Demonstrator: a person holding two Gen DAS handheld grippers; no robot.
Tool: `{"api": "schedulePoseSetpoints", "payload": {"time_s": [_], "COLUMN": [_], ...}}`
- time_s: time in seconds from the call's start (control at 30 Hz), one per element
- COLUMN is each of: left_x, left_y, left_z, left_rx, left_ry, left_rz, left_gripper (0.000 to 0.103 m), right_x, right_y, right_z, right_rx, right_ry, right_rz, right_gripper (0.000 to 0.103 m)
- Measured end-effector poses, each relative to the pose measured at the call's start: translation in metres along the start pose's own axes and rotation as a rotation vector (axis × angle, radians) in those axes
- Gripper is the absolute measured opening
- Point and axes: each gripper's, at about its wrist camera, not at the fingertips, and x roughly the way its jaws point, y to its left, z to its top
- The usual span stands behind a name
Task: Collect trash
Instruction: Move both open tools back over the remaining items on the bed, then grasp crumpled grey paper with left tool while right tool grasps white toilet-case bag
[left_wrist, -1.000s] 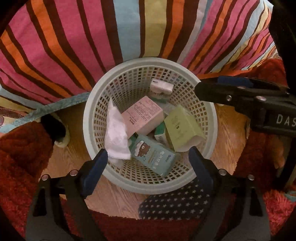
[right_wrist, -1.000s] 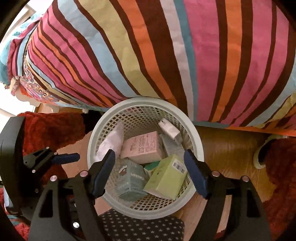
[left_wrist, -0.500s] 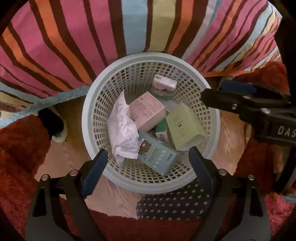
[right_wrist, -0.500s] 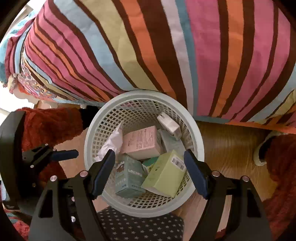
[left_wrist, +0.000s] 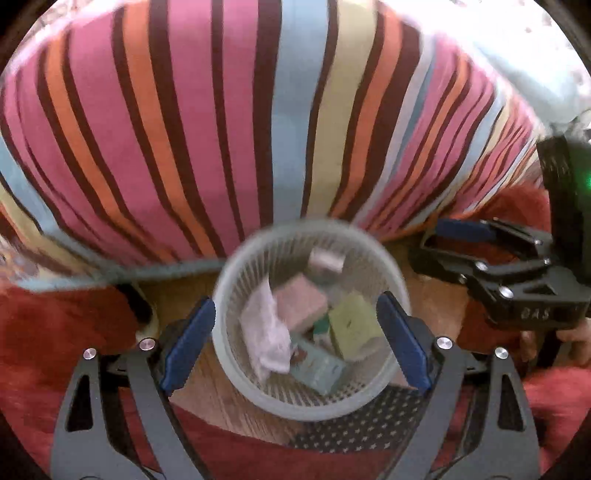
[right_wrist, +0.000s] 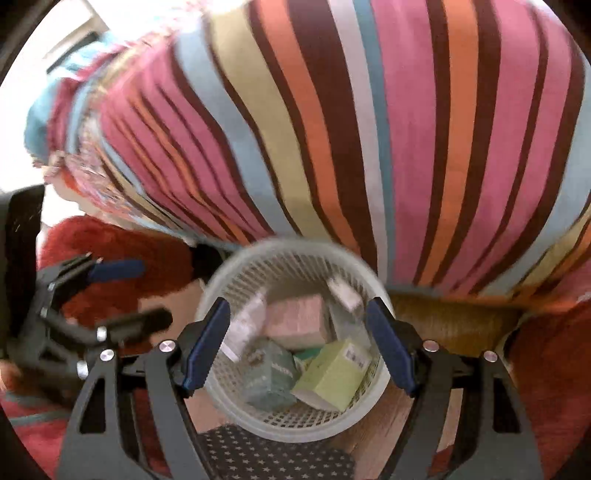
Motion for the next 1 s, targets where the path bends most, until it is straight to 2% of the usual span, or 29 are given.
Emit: {"api": "schedulePoseSetpoints", "payload": {"time_s": [0.07, 0.13, 0.23, 0.33, 0.43, 0.53, 0.6, 0.7, 0.8, 0.87, 0.93, 1.0], "left_x": [-0.031, -0.057, -0.091, -0.109, -0.113, -0.111, -0.105, -0.087, -0.07, -0.055, -0.044, -0.031], "left_y": [0.004, 0.009, 0.016, 0.025, 0.033, 0.04, 0.042, 0.051, 0.065, 0.076, 0.083, 0.088], "left_z": [0.019, 0.041, 0.084, 0.135, 0.191, 0.24, 0.268, 0.322, 0.371, 0.41, 0.438, 0.467], "left_rx": [-0.008, -0.012, 0.009, 0.043, 0.061, 0.063, 0.072, 0.061, -0.005, -0.064, -0.102, -0.117], "left_ry": [-0.082, -0.152, -0.25, -0.322, -0.388, -0.434, -0.459, -0.488, -0.486, -0.477, -0.485, -0.495], "left_rz": [-0.032, -0.07, -0.084, -0.082, -0.048, -0.018, 0.032, 0.139, 0.141, 0.121, 0.121, 0.152], "left_gripper": [0.087, 0.092, 0.092, 0.092, 0.092, 0.092, 0.092, 0.092, 0.092, 0.092, 0.092, 0.092], "right_x": [-0.031, -0.061, -0.093, -0.111, -0.114, -0.111, -0.1, -0.072, -0.043, -0.031, -0.017, -0.006], "right_y": [0.003, 0.003, -0.002, -0.014, -0.028, -0.041, -0.05, -0.063, -0.071, -0.077, -0.087, -0.097], "right_z": [0.016, 0.039, 0.075, 0.113, 0.153, 0.192, 0.224, 0.268, 0.312, 0.329, 0.353, 0.372], "right_rx": [-0.007, -0.016, -0.032, -0.023, -0.004, -0.002, 0.009, 0.049, 0.043, 0.056, 0.108, 0.157], "right_ry": [-0.093, -0.185, -0.292, -0.357, -0.407, -0.457, -0.479, -0.439, -0.426, -0.437, -0.446, -0.443], "right_rz": [0.02, -0.004, -0.042, -0.032, -0.045, -0.112, -0.167, -0.21, -0.317, -0.366, -0.37, -0.362], "right_gripper": [0.073, 0.073, 0.084, 0.084, 0.084, 0.084, 0.085, 0.084, 0.084, 0.084, 0.084, 0.084]}}
